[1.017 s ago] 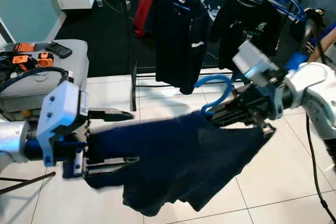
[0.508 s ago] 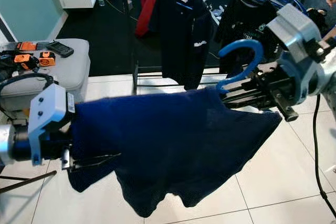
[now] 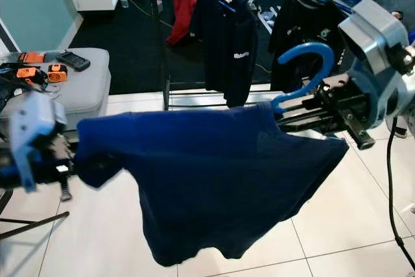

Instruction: Hang hanger

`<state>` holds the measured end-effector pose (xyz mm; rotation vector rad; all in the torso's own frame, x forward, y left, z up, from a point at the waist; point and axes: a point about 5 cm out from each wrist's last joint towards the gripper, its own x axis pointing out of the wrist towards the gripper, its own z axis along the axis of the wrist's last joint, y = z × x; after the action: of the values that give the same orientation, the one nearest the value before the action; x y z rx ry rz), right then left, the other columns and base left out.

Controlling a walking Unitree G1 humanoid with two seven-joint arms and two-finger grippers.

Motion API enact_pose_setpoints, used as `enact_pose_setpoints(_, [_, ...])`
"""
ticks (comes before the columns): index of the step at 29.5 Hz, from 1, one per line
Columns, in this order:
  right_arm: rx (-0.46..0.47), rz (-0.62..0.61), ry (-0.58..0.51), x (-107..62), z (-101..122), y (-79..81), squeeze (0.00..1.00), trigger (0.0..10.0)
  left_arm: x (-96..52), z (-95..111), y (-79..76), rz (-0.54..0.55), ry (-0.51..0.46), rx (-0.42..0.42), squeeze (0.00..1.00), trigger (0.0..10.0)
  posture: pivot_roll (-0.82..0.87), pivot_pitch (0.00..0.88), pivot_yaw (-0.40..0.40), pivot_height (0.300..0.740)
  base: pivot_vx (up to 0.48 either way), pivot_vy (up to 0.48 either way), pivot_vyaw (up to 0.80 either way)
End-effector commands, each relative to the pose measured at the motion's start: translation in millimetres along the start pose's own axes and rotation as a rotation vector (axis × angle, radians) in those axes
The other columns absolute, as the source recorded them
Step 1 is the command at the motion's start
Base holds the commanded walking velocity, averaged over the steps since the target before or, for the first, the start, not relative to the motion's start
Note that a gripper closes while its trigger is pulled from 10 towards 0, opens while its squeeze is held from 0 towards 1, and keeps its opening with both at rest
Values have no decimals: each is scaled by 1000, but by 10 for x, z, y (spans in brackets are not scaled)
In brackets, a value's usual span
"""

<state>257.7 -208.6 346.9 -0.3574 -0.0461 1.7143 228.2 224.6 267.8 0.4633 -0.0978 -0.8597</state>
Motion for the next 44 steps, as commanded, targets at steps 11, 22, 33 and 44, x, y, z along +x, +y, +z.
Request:
enact_pose_setpoints(11, [20,-50,6,-113,-22,104,0,10000,-256,-101,141,105,20,-11,0,0,-106,79,-30,740,0,0,0])
enact_pose_setpoints(22, [104,-122,24,-159,-209,183,0,10000,-423,-186,210,183,8,-46,0,0,-110,84,-36,740,0,0,0])
enact_pose_setpoints(33, [160,-137,53,-113,-349,230,0,10000,-540,-357,326,318,32,-98,0,0,-112,85,-41,740,0,0,0])
enact_pose_setpoints(44, [229,-135,76,3,-544,273,0,10000,-659,-421,542,555,8,-125,0,0,-114,90,-48,740,0,0,0])
